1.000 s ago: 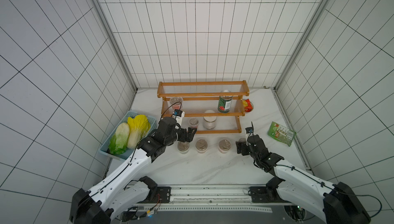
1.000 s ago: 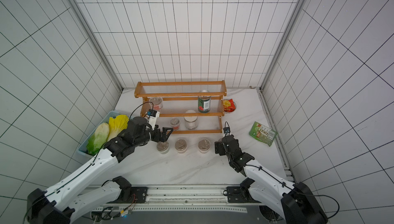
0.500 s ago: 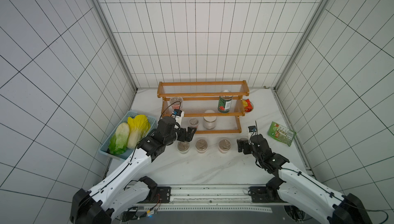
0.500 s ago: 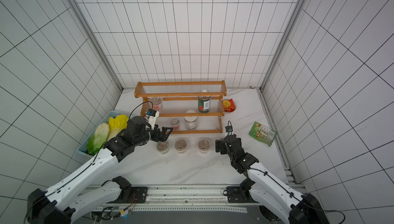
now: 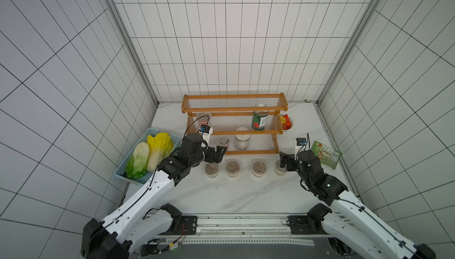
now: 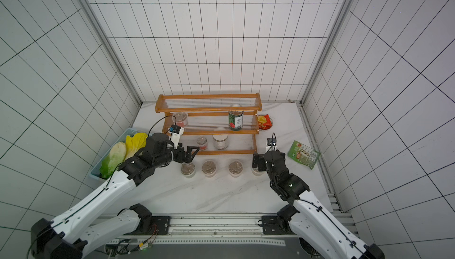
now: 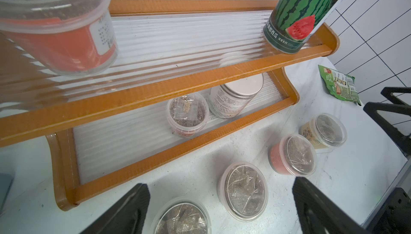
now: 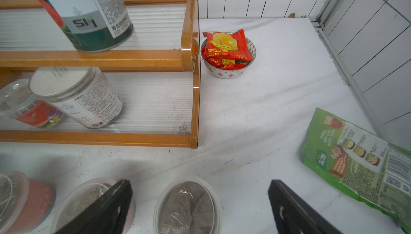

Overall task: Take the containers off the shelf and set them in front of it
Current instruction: 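Pick up a container from the shelf.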

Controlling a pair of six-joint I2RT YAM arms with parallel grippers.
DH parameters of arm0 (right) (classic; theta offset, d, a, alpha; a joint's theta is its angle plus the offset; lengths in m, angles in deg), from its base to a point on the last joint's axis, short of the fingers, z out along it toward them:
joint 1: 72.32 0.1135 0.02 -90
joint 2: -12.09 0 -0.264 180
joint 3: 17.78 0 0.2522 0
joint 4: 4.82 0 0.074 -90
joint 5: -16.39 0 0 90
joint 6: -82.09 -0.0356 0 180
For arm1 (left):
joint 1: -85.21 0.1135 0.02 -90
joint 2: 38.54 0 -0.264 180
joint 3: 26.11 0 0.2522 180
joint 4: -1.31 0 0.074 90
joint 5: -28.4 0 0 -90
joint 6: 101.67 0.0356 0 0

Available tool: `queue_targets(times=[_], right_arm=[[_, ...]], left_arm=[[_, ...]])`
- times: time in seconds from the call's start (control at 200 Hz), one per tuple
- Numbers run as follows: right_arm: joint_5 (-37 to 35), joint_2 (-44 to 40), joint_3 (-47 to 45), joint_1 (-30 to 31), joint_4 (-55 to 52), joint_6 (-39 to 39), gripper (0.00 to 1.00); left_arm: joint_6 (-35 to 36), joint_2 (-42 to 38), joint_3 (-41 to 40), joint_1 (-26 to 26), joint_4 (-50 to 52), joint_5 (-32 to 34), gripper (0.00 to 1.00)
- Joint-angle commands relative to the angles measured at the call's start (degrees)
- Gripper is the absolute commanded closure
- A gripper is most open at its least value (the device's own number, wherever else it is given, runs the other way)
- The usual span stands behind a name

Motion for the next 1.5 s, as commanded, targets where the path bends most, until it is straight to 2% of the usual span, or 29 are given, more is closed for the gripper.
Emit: queue_targets(times=[0.0, 0.08, 0.255, 0.325, 0.46, 0.59, 0.81, 0.895, 1.144, 1.299, 1.494], right_arm=[[-0.11, -0.89, 3.31, 0.28, -2.32, 2.04, 0.01], [3.17, -0.05, 5.49, 0.28, -2.05, 4.04, 0.01], [18.35, 0.54, 7.94, -0.37, 3.42, 7.26, 0.01], [20.72, 1.13, 8.96, -0.60, 4.30, 7.20, 0.01], [21.62, 4.19, 11.25, -0.69, 6.90, 9.38, 0.01], [22.79, 10.94, 14.50, -0.94, 13.40, 12.17, 0.01], [26.25, 21.78, 21.14, -2.44, 21.21, 12.50, 0.01], [26.95, 24.31, 23.36, -2.50, 22.22, 12.03, 0.01], [22.64, 27.94, 25.56, -2.62, 22.50, 9.88, 0.01], [19.57, 30.60, 26.80, -2.84, 22.36, 10.16, 0.01], [17.46, 35.31, 27.74, -3.55, 25.67, 10.29, 0.01]], left_arm=[[1.47, -0.18, 2.97, 0.25, 0.67, -0.24, 0.01], [2.09, 0.30, 4.18, 0.25, 1.25, -0.07, 0.01], [2.22, 2.80, 7.54, 0.25, 1.87, -0.09, 0.01], [2.26, 4.46, 9.43, 0.25, 1.44, -1.00, 0.02], [1.74, 7.21, 11.44, 0.07, 0.73, -3.02, 0.02], [1.23, 6.76, 10.99, 0.07, 0.42, -2.80, 0.02], [2.29, 3.23, 10.58, 0.76, 3.90, 3.47, 0.01], [2.98, 2.55, 10.46, 2.79, 4.55, 5.59, 0.01], [3.56, 5.85, 10.65, 12.02, -0.73, 2.14, 0.01], [4.87, 9.77, 13.80, 13.17, -1.25, 1.52, 0.01], [5.35, 9.87, 14.01, 13.25, -1.95, 0.40, 0.02]])
